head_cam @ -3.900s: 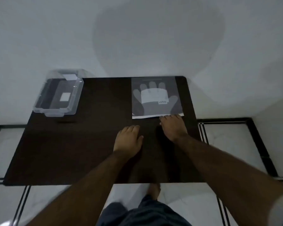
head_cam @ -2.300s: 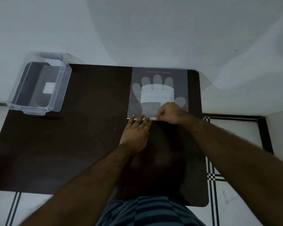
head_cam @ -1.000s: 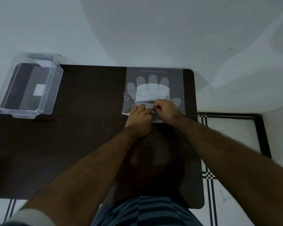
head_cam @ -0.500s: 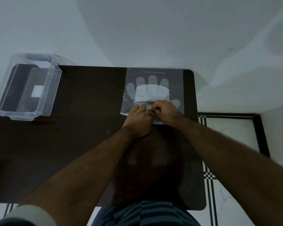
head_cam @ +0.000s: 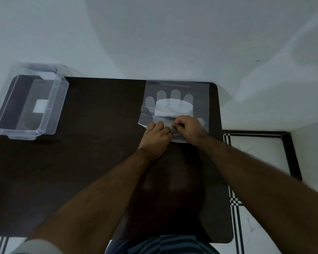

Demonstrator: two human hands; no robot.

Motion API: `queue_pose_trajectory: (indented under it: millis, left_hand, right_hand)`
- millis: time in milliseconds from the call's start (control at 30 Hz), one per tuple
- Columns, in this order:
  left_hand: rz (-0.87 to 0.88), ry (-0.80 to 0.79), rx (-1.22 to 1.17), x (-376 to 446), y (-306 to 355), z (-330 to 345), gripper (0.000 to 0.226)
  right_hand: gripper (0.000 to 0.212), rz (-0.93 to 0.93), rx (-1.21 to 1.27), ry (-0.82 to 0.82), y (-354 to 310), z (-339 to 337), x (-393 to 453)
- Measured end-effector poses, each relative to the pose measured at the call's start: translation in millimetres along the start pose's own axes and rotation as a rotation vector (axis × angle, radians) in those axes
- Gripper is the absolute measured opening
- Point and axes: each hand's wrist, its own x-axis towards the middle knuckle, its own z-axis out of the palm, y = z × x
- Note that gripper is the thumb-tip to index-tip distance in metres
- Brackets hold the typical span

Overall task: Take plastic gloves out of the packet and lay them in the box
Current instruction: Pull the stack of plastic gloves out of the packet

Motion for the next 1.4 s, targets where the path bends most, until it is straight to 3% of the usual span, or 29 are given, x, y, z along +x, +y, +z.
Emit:
queue_pose_trajectory:
  millis: [100,233,400,600,1000,1167,1400]
  left_hand:
    - [-0.003,0.026,-0.016,-1.8,1.3,-1.3,0.018]
    - [0.009,0.071,-0.020,-8.3,1.5,-0.6,0.014]
    - [0.046,0.121,-0.004,-23.7,3.5,2.7,0.012]
    - [0.072,0.105,-0.038,-57.8,17.8,1.5,0.009]
    - [0.028,-0.020,-0.071,-123.7,52.3,-7.1,0.016]
    - [0.021,0.029,-0.099,-154.2,63.6,-1.2,0.011]
    - [0.022,0.039,-0.118,-194.7,75.1,-5.1,0.009]
  right_hand:
    - [0.010,-0.044,-0.018,0.000,3.8,1.0,0.2]
    - [0.041,-0.085,-0.270,0.068,7.6,2.9,1.0]
    - [0.055,-0.012,-0.534,-0.068,3.2,1.8,5.4]
    - [0.073,0.089,-0.563,-0.201,7.5,10.7,10.9]
    - [0.073,0.042,-0.648,-0.192,12.1,8.3,32.9]
    - [0.075,0.024,-0.689,-0.180,4.8,10.0,35.1]
    - [0.067,0.085,-0.697,-0.010,-11.0,25.1,22.8]
